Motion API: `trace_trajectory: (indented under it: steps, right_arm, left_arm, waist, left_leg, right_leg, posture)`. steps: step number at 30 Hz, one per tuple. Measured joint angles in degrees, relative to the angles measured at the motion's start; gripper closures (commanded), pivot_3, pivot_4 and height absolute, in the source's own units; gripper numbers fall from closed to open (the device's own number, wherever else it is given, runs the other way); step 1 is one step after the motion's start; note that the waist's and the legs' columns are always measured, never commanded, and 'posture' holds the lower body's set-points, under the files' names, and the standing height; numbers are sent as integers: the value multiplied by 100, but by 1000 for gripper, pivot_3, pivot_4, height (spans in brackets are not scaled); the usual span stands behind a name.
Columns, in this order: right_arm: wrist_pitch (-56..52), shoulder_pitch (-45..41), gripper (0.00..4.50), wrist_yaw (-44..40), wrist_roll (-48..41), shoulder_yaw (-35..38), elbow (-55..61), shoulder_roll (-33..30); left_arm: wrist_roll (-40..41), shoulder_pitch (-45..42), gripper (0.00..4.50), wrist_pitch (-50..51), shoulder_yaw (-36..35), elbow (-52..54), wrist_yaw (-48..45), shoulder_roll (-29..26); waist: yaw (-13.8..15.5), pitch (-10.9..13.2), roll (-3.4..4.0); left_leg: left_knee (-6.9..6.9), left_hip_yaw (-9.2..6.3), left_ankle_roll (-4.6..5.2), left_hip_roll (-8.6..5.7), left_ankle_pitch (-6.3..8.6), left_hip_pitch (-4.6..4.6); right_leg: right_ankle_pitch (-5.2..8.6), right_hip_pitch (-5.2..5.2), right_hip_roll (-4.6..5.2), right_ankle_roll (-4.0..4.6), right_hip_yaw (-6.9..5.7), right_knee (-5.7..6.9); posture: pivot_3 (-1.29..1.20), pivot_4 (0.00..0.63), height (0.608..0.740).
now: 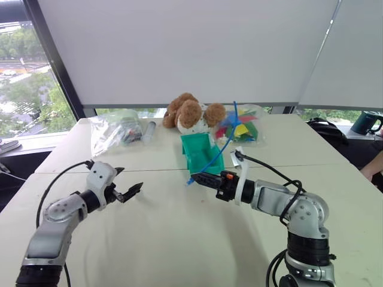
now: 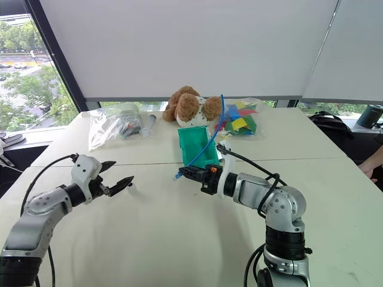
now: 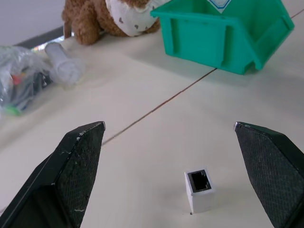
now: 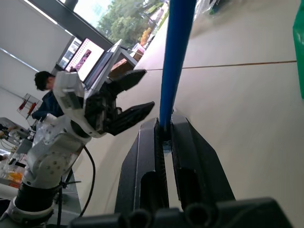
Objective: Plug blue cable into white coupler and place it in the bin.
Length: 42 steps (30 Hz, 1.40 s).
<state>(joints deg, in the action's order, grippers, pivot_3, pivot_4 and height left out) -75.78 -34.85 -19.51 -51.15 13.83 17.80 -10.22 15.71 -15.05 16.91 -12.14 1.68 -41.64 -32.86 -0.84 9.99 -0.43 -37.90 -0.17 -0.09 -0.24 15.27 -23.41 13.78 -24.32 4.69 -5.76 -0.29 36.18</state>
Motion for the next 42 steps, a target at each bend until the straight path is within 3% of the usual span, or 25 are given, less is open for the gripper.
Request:
trace_trajectory:
  steps: [13,16,22,23,26,32,37,42]
  right_arm:
    - [134,101,4500,375,-320,-2,243,-5]
    - [146,139,4500,454,-364,-4,275,-23]
    - [181,145,4500,571,-426,-5,334,-108]
    - [192,145,4500,575,-433,-5,339,-130]
    - [202,144,4500,542,-468,-45,347,-294]
    - [560,-53,4500,-504,-73,-982,491,-1727]
    - [1892,-451,4500,-2105,1157,-2495,510,-2950]
    - [3000,-590,4500,-3063,2262,-3446,82,-3277]
  left_arm:
    - [-139,-507,23,-802,477,-1953,-269,505]
    - [-156,-547,919,-987,587,-2227,-356,596]
    - [-151,-601,3961,-1254,600,-2457,-464,632]
    - [-148,-607,4117,-1264,609,-2461,-484,643]
    - [-130,-663,4084,-1235,719,-2449,-747,663]
    - [-11,-1055,4084,-976,1566,-2236,-1973,910]
    - [-248,-1648,4084,-1469,2308,-2701,-2900,1215]
    - [-556,-2157,4084,-2233,2620,-3632,-3297,1525]
  waist:
    - [10,0,-1]
    - [0,0,0]
    - [4,-1,0]
    - [4,-1,0]
    - [24,-1,0]
    - [16,1,-1]
    - [2,1,-2]
    - [5,4,-6]
  left_leg:
    - [1,0,0,0,0,-1]
    - [1,0,0,1,0,-1]
    - [1,0,0,1,0,-1]
    - [1,0,0,1,0,-1]
    - [1,0,0,-1,0,-1]
    - [-2,10,0,-15,0,-7]
    - [-3,9,2,-6,1,-7]
    - [-5,8,2,-8,1,-7]
  right_leg:
    - [0,-1,1,0,-1,1]
    - [0,-2,1,0,-1,2]
    - [0,-2,5,0,-1,1]
    - [0,-2,6,0,0,1]
    - [0,0,9,1,-1,0]
    - [2,1,26,4,-4,-14]
    - [1,0,-4,0,-4,-14]
    - [1,-2,-15,-1,-5,-10]
  posture:
    - [0,150,740]
    - [0,150,740]
    - [0,150,740]
    - [0,150,740]
    - [0,150,740]
    - [0,150,740]
    - [0,150,740]
    - [0,150,740]
